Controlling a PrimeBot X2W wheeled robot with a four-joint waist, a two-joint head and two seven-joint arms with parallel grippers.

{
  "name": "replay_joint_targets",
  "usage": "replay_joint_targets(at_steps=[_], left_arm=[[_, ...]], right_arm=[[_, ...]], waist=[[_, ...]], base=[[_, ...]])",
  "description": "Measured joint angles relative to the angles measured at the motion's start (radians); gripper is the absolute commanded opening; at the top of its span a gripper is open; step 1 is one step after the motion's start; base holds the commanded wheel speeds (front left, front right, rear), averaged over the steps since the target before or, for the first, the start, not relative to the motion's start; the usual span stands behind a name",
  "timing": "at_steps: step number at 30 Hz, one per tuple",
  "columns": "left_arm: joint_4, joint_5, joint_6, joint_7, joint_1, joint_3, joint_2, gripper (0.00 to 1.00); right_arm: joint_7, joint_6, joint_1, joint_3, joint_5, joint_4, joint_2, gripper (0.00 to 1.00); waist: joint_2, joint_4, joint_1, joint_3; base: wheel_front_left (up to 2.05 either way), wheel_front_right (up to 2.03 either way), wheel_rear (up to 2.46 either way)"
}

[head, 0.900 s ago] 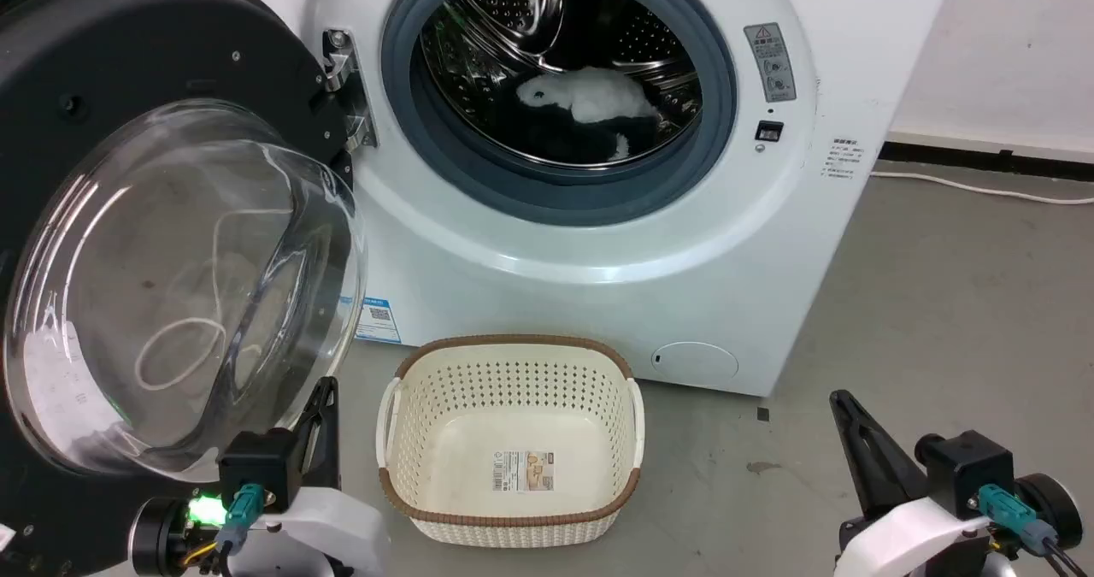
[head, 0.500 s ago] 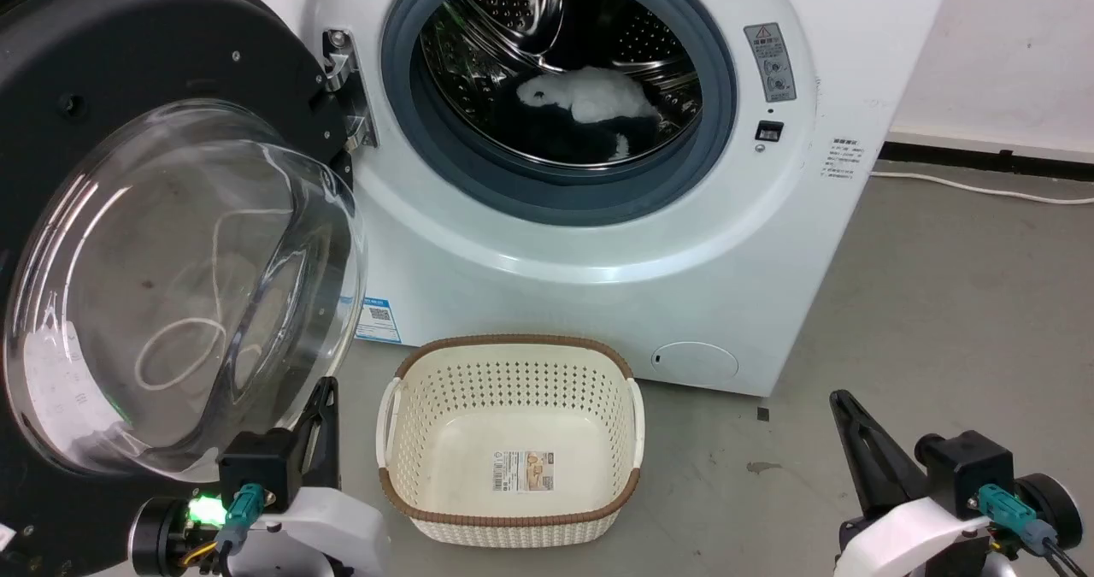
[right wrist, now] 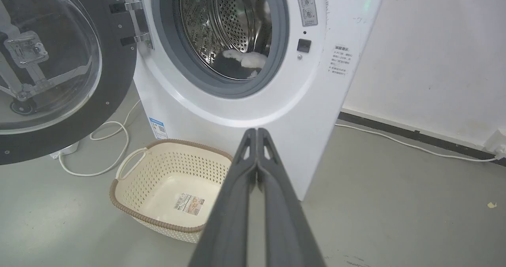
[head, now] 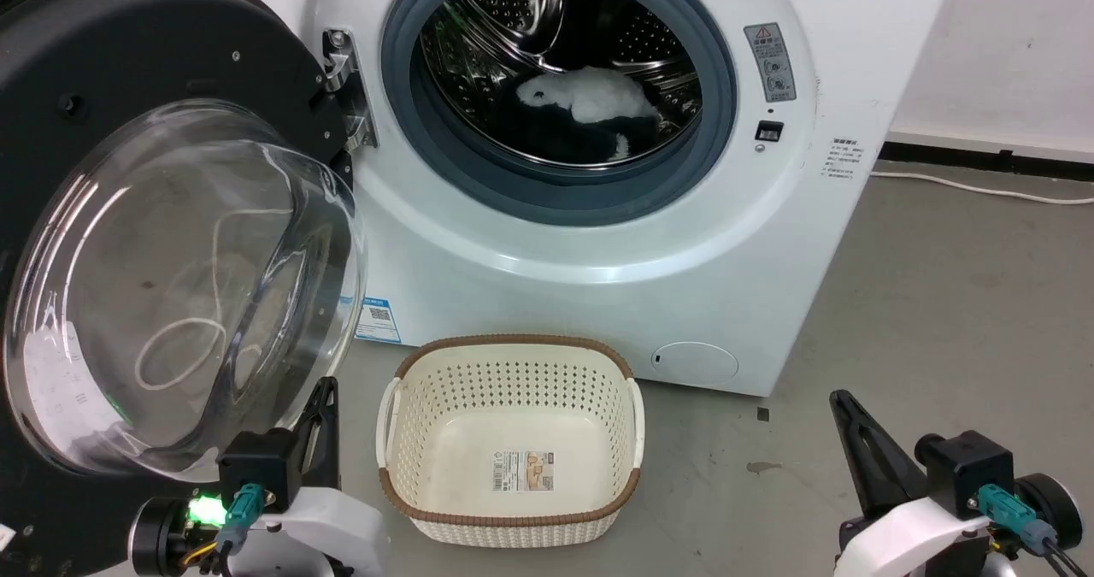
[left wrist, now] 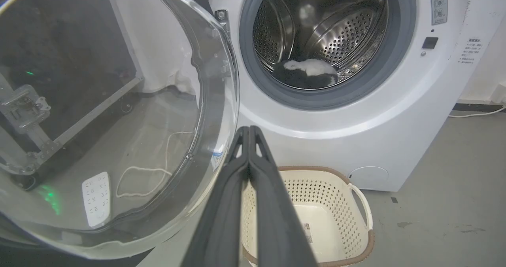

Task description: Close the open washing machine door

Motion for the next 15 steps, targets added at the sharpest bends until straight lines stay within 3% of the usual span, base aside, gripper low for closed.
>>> replay_joint_targets(at_steps=[15], left_arm=[[0.000, 0.000, 0.000, 0.000, 0.000, 0.000, 0.000, 0.00]], right_arm=[[0.000, 0.000, 0.000, 0.000, 0.000, 0.000, 0.000, 0.00]], waist=[[0.0000, 0.000, 0.0000, 0.000]], base=[[0.00, 0.00, 0.00]])
